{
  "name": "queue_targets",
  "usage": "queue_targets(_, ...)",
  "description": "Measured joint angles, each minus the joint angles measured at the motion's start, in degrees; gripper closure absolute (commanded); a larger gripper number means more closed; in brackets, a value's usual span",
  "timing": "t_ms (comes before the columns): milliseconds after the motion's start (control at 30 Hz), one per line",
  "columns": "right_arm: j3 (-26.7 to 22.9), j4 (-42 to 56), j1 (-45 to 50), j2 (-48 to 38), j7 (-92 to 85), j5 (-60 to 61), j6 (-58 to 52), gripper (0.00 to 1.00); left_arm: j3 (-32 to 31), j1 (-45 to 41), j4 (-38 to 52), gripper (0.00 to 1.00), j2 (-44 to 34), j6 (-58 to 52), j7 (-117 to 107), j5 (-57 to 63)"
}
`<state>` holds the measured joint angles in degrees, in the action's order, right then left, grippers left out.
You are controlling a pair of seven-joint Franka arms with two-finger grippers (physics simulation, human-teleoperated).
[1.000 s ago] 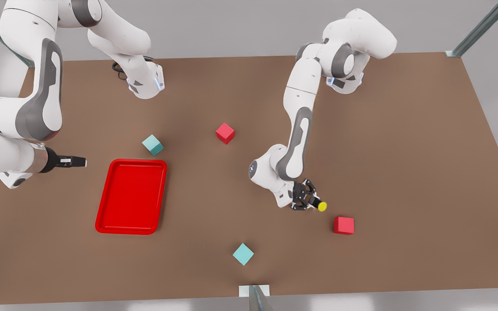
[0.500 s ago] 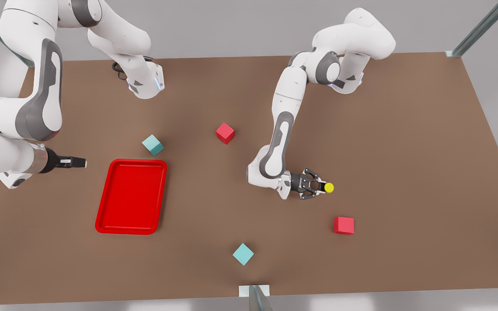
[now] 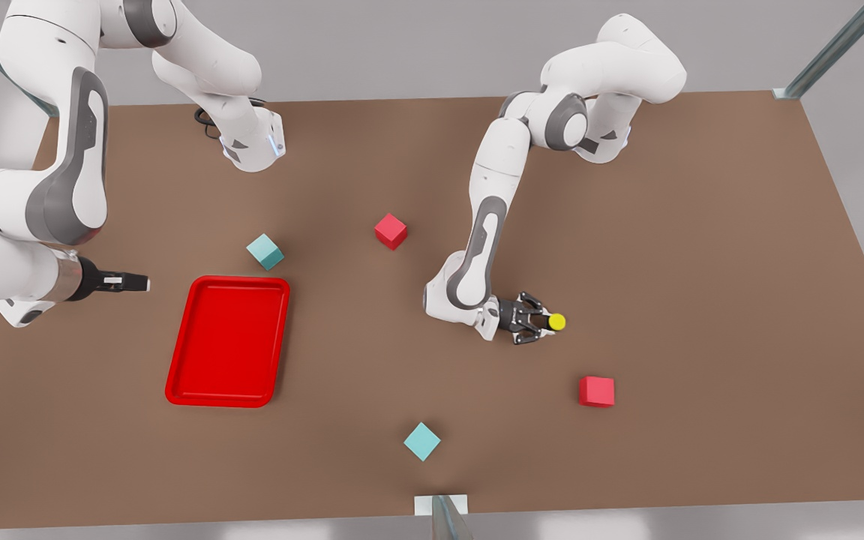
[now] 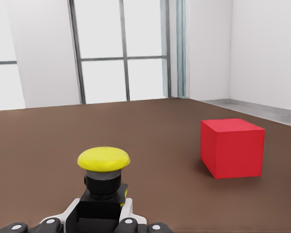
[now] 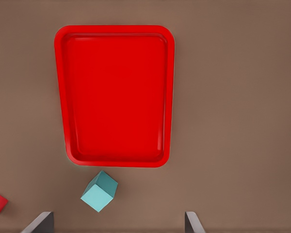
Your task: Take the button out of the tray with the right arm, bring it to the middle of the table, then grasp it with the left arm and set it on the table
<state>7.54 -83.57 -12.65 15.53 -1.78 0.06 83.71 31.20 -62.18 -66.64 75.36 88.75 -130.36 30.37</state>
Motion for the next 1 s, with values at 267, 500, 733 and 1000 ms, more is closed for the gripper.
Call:
queue_targets(267, -0.1, 1.3, -0.3, 0.8, 0.2, 0.0, -1.1, 0.00, 0.0, -0.4, -0.1, 0.00, -0.3, 0.5, -2.9, 0.3)
queue_targets(500, -0.2, 1.6, -0.1, 1.5, 0.3, 0.8, -1.5, 0.00, -0.9, -2.9, -0.2, 0.00, -1.0, 0.1, -4.3, -0.4)
queue_targets(733, -0.1, 1.6, 0.0, 1.5, 0.7, 0.9, -1.6, 0.00, -2.7, -4.4, -2.0, 0.00, -13.2, -3.6, -3.0, -3.4)
queue_targets(1000, -0.1, 1.6, 0.0, 1.5, 0.9, 1.0, -1.6, 0.00, -2.9, 9.0, -3.0, 0.00, -38.5, -4.6, 11.5, -19.4)
